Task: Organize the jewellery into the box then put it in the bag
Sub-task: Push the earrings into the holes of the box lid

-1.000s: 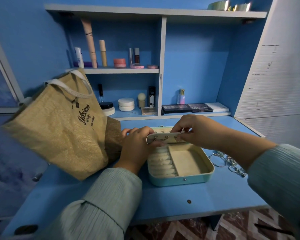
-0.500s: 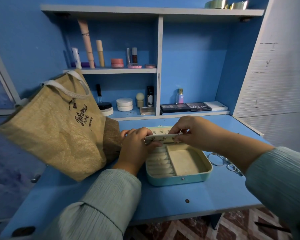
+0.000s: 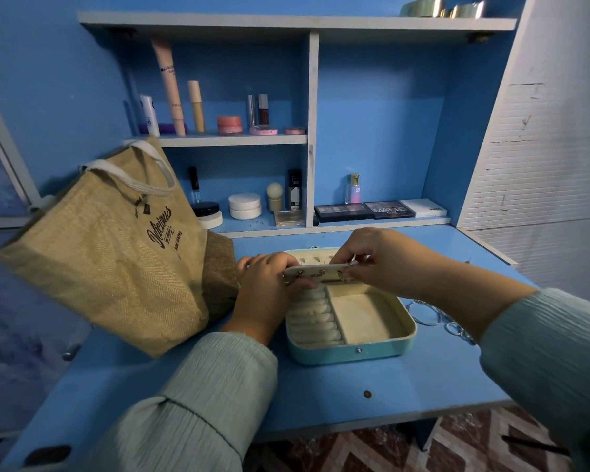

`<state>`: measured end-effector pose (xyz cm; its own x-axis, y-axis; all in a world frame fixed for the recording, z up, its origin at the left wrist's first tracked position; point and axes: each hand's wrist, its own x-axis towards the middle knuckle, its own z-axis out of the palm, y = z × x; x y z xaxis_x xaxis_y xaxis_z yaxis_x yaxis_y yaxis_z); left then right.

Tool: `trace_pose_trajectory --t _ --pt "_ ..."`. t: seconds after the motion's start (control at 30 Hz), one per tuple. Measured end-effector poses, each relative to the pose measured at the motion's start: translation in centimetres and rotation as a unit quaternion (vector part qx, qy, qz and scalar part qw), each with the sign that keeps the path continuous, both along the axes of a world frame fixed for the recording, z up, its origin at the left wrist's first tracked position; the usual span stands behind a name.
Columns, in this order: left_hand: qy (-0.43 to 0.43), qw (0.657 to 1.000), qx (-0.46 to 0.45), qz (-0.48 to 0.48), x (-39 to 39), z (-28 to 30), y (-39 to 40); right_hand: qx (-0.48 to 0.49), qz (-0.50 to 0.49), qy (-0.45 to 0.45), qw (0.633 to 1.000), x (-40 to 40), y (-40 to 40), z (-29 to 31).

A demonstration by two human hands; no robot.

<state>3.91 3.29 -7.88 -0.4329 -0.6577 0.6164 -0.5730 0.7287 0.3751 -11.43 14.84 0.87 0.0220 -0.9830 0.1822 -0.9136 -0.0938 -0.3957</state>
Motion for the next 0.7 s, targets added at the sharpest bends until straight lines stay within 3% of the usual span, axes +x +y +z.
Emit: trace_pose_trajectory --t 0.17,0.57,0.7 --pt "-0.01 0.999 0.043 -0.005 0.0 0.3 0.1 -0.039 -0.008 -0.02 0.999 -0.5 0.4 0.0" --pt "-0.013 0.987 0.161 -0.024 1.1 0.9 1.4 -0.063 -0.105 0.033 0.992 -2.3 2.7 -0.2" --pt "0.012 0.99 0.128 -0.049 2.1 1.8 3.3 -0.063 -0.115 0.036 0.991 -2.2 3.0 -0.7"
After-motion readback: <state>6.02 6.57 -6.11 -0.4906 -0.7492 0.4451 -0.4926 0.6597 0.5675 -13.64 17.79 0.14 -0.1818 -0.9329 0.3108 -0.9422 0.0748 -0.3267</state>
